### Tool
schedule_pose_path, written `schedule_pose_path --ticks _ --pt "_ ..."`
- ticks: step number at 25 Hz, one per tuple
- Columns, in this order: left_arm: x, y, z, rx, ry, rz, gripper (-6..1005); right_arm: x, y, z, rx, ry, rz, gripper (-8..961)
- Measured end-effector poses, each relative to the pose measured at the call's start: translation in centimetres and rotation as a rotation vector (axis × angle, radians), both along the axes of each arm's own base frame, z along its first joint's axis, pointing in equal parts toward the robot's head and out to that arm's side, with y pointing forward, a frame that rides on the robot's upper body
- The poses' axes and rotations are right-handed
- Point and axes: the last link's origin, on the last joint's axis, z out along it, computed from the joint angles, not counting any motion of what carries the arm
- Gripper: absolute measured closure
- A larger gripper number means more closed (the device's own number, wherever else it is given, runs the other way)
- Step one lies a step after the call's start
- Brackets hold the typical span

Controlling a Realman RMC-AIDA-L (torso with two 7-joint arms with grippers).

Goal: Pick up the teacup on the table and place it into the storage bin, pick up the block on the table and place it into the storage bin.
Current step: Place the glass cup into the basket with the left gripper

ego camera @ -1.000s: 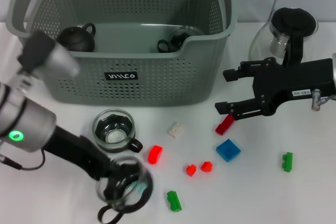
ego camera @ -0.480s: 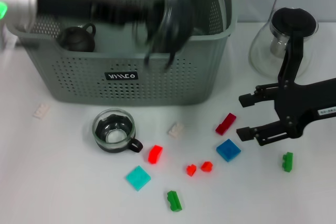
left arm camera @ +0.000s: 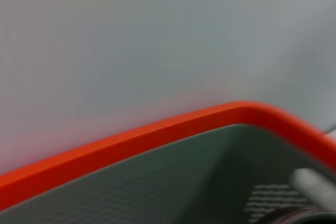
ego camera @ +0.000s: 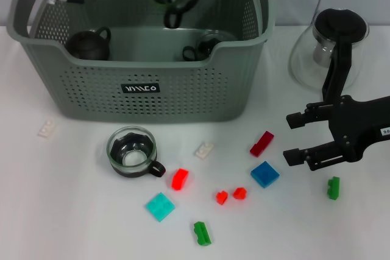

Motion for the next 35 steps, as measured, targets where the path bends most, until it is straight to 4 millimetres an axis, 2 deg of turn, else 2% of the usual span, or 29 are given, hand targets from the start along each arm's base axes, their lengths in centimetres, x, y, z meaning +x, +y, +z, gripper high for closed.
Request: schedule_pose_path --ticks 3,7,18,27,32,34,35 --pt "-0.9 1.2 -0.7 0.055 0.071 0.037 948 0.0 0.2 -0.2 -0.003 -0.016 -0.008 85" --pt "-1.8 1.6 -1.5 0.092 0.134 0.055 949 0.0 0.3 -0.4 -0.004 -0.033 -0.012 85" --pt "-3.0 0.7 -3.5 0.073 0.187 0.074 946 0.0 0.5 -0.6 0.004 -0.039 -0.016 85" --pt "-2.7 0.1 -5.1 0.043 0.198 0.06 937 0.1 0.6 -1.1 0.003 -0.068 -0.016 85" --pt "-2.6 0.1 -5.1 0.046 0.198 0.057 837 0.1 0.5 -1.3 -0.004 -0.078 -0.015 85" --pt "-2.6 0.1 -5.1 0.045 0.198 0.058 644 0.1 0.5 -1.4 -0.004 -0.078 -0.013 85" --pt "-2.7 0.1 -5.1 0.044 0.198 0.059 601 0.1 0.5 -1.4 -0.004 -0.078 -0.012 85"
